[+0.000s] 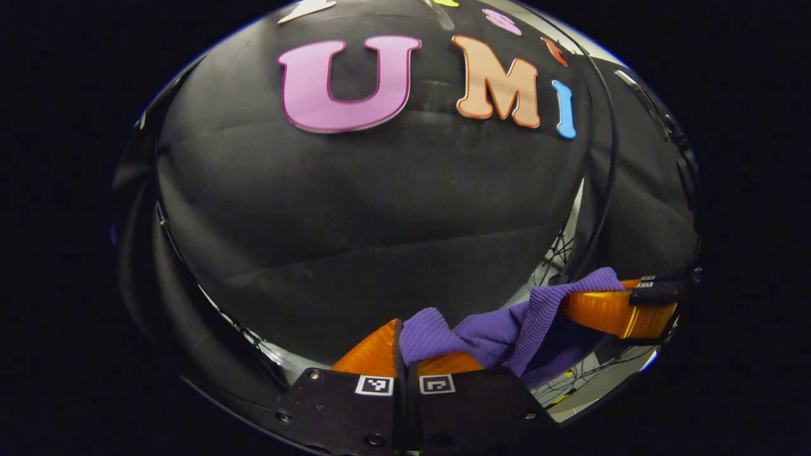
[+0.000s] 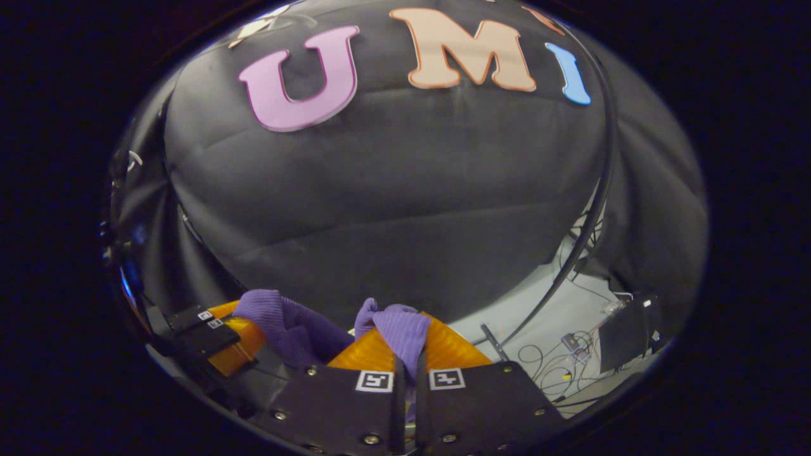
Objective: Grasp the clothes on the hanger with both hands and then place them into the laundry hamper below.
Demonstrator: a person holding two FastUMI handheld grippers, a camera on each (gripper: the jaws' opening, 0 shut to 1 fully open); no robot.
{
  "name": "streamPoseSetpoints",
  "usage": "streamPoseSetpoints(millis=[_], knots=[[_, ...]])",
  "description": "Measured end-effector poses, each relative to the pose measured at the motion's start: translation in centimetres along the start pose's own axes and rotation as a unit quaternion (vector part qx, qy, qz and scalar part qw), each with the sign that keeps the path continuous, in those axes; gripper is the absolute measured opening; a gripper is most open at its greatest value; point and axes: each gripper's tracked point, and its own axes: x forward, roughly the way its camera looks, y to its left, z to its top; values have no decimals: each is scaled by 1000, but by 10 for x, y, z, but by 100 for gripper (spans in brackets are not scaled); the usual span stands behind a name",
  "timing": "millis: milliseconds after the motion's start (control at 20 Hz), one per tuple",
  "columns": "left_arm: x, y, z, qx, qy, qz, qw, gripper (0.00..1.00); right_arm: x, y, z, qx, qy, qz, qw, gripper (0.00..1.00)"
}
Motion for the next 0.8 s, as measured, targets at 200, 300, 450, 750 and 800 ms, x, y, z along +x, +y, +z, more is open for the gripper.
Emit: streamPoseSetpoints(millis=[200,300,450,750,800], knots=[[21,9,-54,-21,44,16,999,2,32,-6,-54,-16,53,-11,998,7],[32,9,-77,-30,59,24,998,3,41,-5,-71,-20,62,-10,998,17],[36,5,-112,-60,100,32,993,6,48,-3,-90,-34,73,-13,997,34],[-8,26,-78,-53,84,60,993,96,5,2,-65,-52,53,-10,997,100],[-18,27,-68,-57,80,59,993,95,-4,1,-56,-56,48,-10,997,100]])
